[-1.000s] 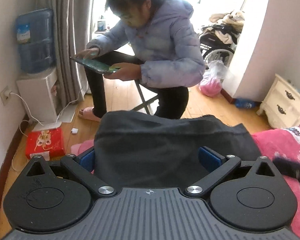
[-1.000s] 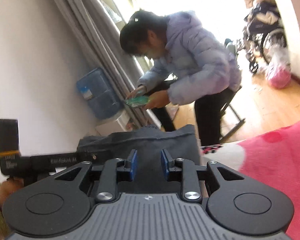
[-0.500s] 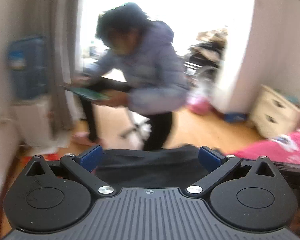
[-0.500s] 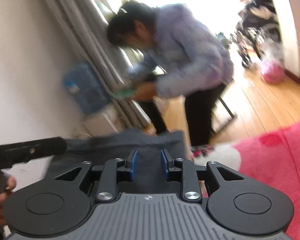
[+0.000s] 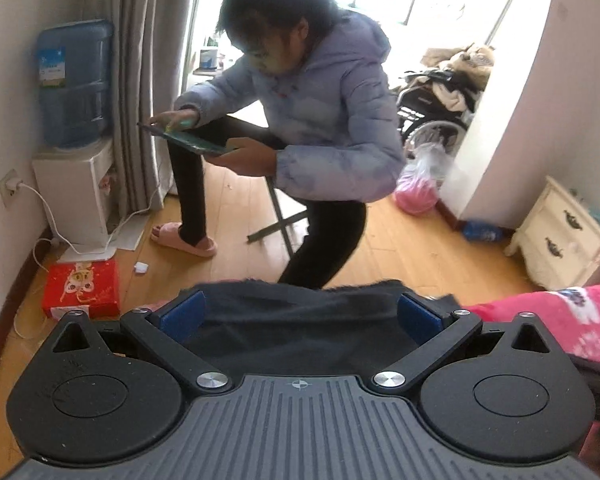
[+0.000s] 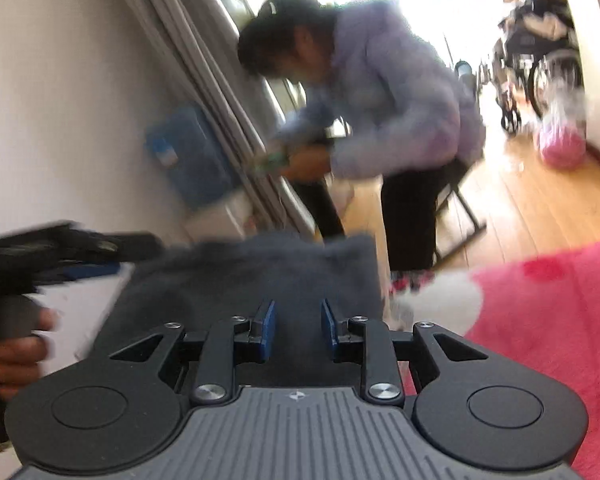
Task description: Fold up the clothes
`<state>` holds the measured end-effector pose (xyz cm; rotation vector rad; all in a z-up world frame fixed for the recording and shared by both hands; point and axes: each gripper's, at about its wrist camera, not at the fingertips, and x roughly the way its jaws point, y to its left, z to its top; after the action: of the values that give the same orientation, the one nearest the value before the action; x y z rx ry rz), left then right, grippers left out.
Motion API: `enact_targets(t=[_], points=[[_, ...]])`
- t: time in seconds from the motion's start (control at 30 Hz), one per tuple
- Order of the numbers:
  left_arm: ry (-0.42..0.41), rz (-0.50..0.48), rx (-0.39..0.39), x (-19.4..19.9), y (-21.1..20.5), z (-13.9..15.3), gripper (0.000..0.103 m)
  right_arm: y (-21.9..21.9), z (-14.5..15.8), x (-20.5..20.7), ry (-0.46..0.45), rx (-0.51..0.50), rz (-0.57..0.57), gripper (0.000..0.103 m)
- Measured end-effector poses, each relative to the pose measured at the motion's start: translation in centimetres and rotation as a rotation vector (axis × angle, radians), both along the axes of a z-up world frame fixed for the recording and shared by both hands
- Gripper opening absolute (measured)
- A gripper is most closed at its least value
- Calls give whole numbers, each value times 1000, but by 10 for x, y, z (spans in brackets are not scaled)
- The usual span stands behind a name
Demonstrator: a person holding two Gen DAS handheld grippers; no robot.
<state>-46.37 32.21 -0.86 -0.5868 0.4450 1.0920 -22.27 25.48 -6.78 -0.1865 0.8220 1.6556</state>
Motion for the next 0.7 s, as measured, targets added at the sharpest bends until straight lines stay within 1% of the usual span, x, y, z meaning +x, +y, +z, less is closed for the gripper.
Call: enact_targets(t=[0.07, 0.13, 0.17, 0.2, 0.27, 0.37, 0.43, 0.5, 0.57, 0.63, 0.7], points=[[35, -9, -4, 5, -2, -3, 103, 3, -8, 4, 17, -31, -32, 28], [75, 2, -15, 8, -5, -5, 103, -8, -2, 15, 80, -8, -68, 28], [78, 7, -28, 7, -9, -4, 103, -14, 1, 19, 107, 5, -85, 28], [78, 6, -36, 5, -15, -2, 103, -18, 6, 20, 109, 17, -86, 28], [82, -8, -36, -1, -26, 6, 103, -24, 15, 17, 95, 29, -74, 28], [90, -41, -6, -6, -44, 15, 103, -41, 31, 10, 55, 50, -50, 28], [71, -50, 6, -9, -53, 17, 103, -60, 47, 7, -1, 81, -47, 28], [42, -58, 24, -9, -62, 18, 103, -79, 59, 6, -36, 92, -54, 28], [24, -77, 27, -7, -70, 16, 103, -94, 67, 5, -58, 67, -62, 28], [38, -98, 18, -5, -82, 15, 103, -108, 74, -2, -86, 40, -61, 27], [55, -109, 36, -6, -97, 17, 103, -120, 81, -12, -106, 27, -47, 27]])
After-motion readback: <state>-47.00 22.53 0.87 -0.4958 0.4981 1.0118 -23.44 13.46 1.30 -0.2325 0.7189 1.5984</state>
